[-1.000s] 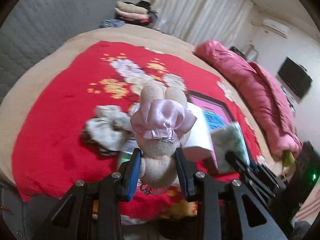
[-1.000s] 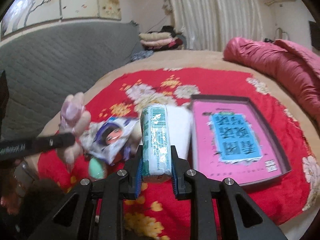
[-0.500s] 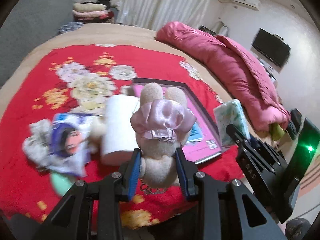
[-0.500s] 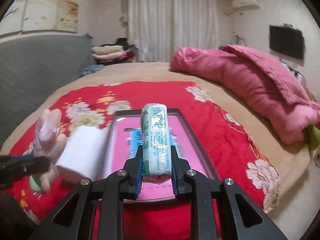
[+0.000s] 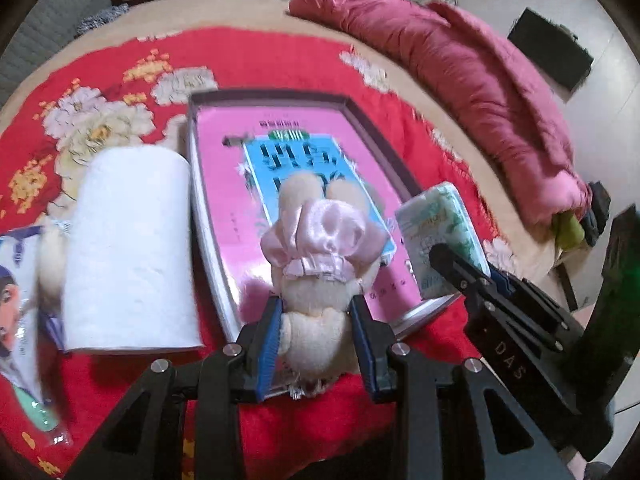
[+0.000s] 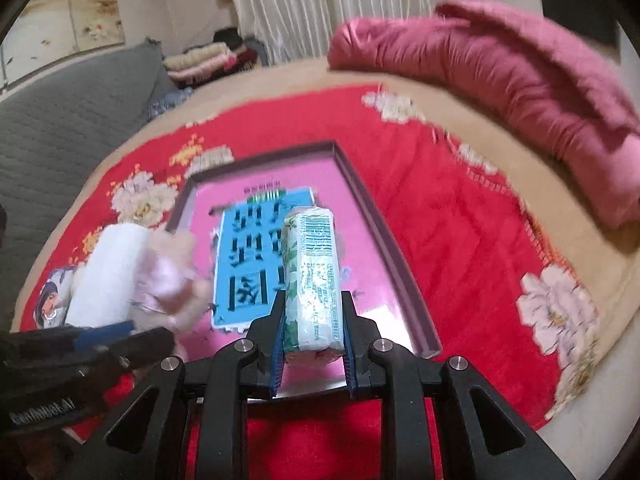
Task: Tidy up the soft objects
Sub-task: 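Carry the bunny with the left tool while the right tool drops the tissue pack into the tray, then lower the plush bunny into the tray and open the left tool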
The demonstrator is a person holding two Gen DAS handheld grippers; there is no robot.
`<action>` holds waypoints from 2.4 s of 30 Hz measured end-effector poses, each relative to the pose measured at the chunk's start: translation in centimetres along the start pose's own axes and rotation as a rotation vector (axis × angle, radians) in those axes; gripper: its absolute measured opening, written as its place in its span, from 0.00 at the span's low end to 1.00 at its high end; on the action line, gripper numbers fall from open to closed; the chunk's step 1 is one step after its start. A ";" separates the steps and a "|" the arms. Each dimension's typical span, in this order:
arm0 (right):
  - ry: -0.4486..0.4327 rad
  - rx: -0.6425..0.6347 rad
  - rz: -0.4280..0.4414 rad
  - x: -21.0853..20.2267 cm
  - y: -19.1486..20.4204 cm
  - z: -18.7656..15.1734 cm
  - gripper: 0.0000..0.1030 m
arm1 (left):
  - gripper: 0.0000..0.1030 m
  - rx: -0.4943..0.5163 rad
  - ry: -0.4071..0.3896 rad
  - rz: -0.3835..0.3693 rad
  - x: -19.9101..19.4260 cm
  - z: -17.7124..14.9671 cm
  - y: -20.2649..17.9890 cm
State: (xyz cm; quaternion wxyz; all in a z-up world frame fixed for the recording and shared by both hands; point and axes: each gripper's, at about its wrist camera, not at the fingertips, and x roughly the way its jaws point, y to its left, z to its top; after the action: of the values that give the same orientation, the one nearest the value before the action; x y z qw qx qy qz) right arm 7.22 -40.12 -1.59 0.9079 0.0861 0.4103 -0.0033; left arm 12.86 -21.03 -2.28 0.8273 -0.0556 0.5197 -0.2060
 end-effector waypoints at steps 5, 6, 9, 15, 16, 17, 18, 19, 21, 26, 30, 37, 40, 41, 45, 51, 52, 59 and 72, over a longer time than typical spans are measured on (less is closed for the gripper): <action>0.106 0.028 0.004 2.4 -0.6 -0.3 0.23 | 0.33 0.040 0.020 0.015 1.3 -0.3 -0.9; 0.126 0.034 0.004 2.8 -0.7 -0.4 0.23 | 0.33 0.053 0.019 0.021 1.4 -0.3 -1.1; 0.148 0.059 -0.007 3.3 -1.2 -0.6 0.24 | 0.33 0.075 0.025 0.039 1.9 -0.3 -1.2; 0.151 0.052 -0.063 3.5 -1.2 -0.6 0.37 | 0.33 0.041 0.035 0.031 2.4 -0.1 -0.6; 0.148 0.053 -0.065 3.4 -1.2 -0.6 0.38 | 0.33 0.042 0.036 0.027 2.4 -0.1 -0.7; 0.140 0.057 -0.070 3.2 -1.3 -0.6 0.44 | 0.33 0.044 0.035 0.026 2.5 -0.1 -0.7; 0.126 0.061 -0.078 2.9 -1.4 -0.6 0.52 | 0.33 0.042 0.032 0.026 2.5 -0.1 -0.7; 0.111 0.067 -0.079 2.5 -1.6 -0.6 0.56 | 0.33 0.037 0.029 0.024 2.5 0.0 -0.7; 0.067 0.090 -0.091 1.5 -2.0 -0.5 0.63 | 0.33 0.030 0.026 0.023 2.7 0.1 -0.7; -0.009 0.141 -0.122 -0.3 -3.0 -0.5 0.69 | 0.34 0.047 0.030 0.045 3.4 0.2 -1.0; -0.008 0.131 -0.134 -0.6 -3.0 -0.4 0.69 | 0.35 0.062 0.038 0.061 3.4 0.2 -1.3; 0.032 0.074 -0.180 0.5 -1.9 -0.4 0.69 | 0.42 0.051 0.038 0.035 1.9 -0.2 -1.0; 0.043 0.081 -0.209 0.7 -2.2 -0.5 0.69 | 0.45 0.066 0.026 0.010 1.3 -0.5 -1.0; 0.044 0.086 -0.208 0.7 -2.3 -0.5 0.69 | 0.46 0.069 0.024 0.011 1.3 -0.6 -1.1; 0.047 0.114 -0.224 0.6 -3.0 -0.6 0.69 | 0.47 0.080 0.045 0.006 1.8 -0.8 -1.1; 0.028 0.122 -0.231 0.1 -3.1 -0.6 0.69 | 0.47 0.066 -0.007 -0.047 -0.3 -1.2 -0.8; 0.015 0.117 -0.234 -0.2 -2.9 -0.6 0.69 | 0.47 0.063 -0.020 -0.060 -0.9 -1.1 -0.6; -0.102 0.043 -0.225 -2.6 -0.6 -0.3 0.73 | 0.53 0.060 -0.097 -0.076 -4.9 -0.9 0.6; -0.206 -0.093 -0.043 -7.4 8.3 -0.4 0.73 | 0.57 -0.049 -0.186 0.010 -10.6 -3.8 7.0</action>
State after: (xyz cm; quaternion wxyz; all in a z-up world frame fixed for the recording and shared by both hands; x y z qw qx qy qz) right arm 2.66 -32.38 4.93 0.9480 0.0345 0.3162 -0.0125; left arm 7.53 -9.98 2.67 0.8713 -0.0921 0.4458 -0.1832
